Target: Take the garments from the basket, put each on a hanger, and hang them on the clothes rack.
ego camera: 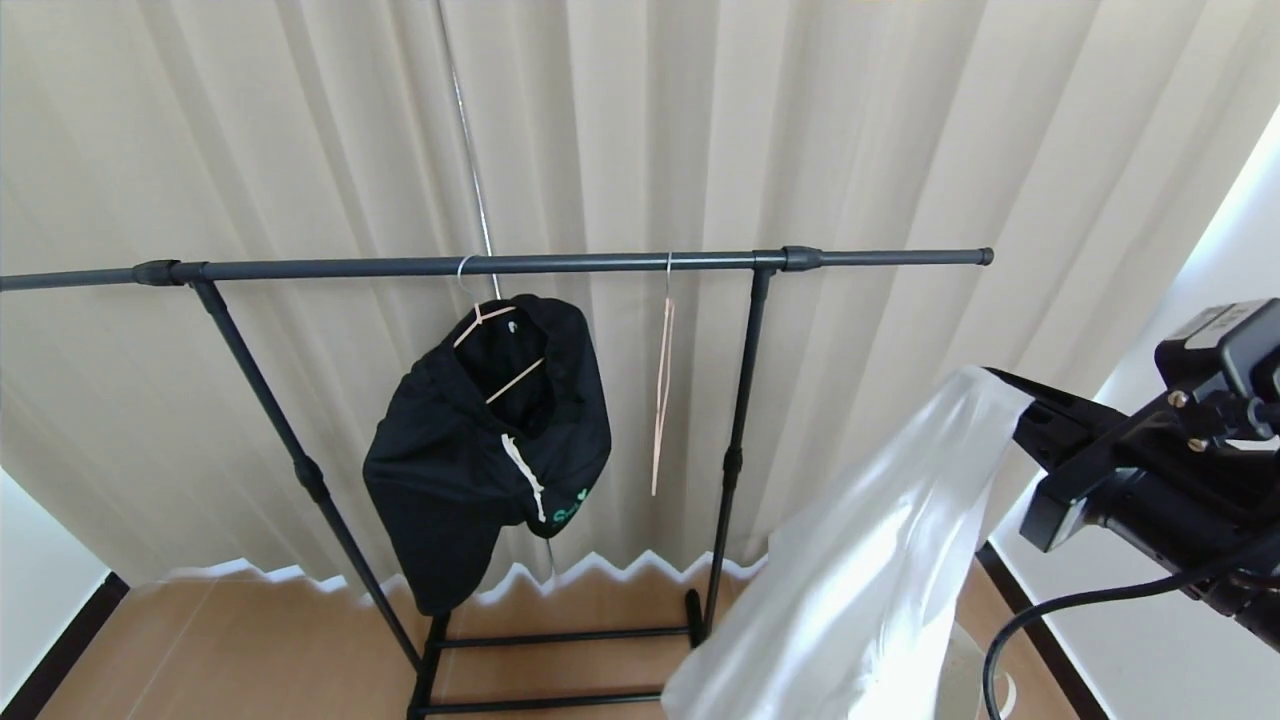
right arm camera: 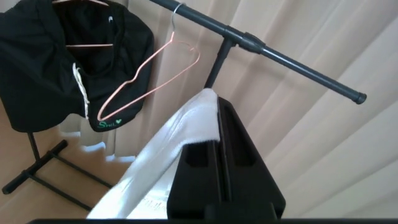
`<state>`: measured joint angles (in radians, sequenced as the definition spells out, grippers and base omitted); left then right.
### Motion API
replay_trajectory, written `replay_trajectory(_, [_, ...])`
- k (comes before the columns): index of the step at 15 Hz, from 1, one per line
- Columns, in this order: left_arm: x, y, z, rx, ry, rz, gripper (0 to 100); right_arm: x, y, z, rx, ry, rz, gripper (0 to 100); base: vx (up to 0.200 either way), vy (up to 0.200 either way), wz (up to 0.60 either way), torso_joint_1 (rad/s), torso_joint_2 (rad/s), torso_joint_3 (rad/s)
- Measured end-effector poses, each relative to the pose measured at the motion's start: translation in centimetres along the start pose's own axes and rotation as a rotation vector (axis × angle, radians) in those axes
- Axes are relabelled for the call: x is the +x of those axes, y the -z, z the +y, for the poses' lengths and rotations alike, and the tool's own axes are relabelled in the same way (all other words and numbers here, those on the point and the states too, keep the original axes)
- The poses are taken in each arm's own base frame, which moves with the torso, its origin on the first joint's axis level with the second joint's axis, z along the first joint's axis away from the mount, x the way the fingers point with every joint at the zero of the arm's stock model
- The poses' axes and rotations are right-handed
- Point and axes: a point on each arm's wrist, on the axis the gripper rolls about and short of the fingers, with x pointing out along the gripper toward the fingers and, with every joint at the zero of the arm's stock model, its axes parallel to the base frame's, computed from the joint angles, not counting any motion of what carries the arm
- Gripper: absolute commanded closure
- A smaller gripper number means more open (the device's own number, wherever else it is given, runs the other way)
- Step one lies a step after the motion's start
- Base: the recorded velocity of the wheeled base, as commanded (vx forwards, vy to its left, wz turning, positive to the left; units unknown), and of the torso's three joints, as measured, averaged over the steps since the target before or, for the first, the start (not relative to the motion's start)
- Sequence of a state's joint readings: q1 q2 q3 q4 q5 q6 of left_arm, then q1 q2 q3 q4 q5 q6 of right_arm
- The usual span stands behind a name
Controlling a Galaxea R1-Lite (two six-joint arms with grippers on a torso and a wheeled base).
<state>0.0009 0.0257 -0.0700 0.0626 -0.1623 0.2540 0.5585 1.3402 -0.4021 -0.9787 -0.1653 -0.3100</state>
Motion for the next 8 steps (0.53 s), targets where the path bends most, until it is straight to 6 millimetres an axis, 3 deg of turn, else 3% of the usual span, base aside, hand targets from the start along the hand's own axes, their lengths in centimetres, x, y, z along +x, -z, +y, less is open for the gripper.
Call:
replay_trajectory(4, [1.8,-5.5,1.7,-0.09,0.052,0.077,0,4.0,-1.1,0.7,0.078,-0.005,-0.005,100,0.0,0.0,0.0,0.0,0.0,0.0])
replay_trajectory(8, [7.9,-9.4,3.0,-0.265,0.197,0.284,0,7.0,-0.3,1.8,0.145,0.097,0.087,100,0.0,0.0,0.0,0.0,0.0,0.0])
